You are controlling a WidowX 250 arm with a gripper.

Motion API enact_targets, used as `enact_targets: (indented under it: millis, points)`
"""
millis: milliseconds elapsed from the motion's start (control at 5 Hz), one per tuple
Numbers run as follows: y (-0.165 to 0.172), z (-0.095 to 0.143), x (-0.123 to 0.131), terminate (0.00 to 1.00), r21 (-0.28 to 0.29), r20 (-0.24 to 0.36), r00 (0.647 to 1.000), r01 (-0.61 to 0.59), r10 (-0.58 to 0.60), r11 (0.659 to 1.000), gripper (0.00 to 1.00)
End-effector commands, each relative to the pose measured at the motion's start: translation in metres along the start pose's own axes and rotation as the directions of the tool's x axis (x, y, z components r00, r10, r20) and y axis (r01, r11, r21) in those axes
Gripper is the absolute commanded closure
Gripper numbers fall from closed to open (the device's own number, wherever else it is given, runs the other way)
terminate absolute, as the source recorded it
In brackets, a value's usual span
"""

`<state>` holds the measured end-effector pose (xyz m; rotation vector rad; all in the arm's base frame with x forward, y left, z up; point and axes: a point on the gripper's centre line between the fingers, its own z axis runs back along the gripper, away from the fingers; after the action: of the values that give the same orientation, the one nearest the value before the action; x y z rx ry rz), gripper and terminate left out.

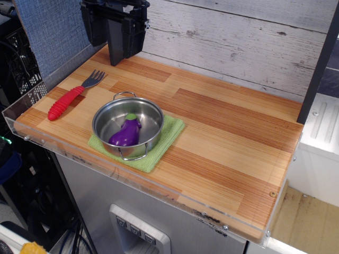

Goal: Move the fork to the right of the bowl in middle of table.

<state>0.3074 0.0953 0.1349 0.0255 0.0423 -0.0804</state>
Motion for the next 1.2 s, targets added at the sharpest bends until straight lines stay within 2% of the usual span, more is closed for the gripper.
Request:
enact_targets:
  millis: [0, 400, 600, 800, 1000]
  points:
    - [0.0, 0.0, 0.0, 0.0, 0.0, 0.0, 1.0, 0.0, 0.0, 1.0, 0.0]
    - [0.085, -0.025, -0.031, 0.0, 0.012, -0.034, 0.992, -0.117, 0.118, 0.993, 0.0]
    - [0.125, -0.037, -0.048, 0.0, 0.04, -0.041, 0.988, -0.147, 0.149, 0.988, 0.0]
    - [0.142, -0.051, -0.062, 0.0, 0.061, -0.02, 0.986, -0.161, 0.163, 0.985, 0.0]
    - [0.135, -0.063, -0.06, 0.0, 0.107, 0.041, 0.99, -0.138, 0.134, 0.985, 0.0]
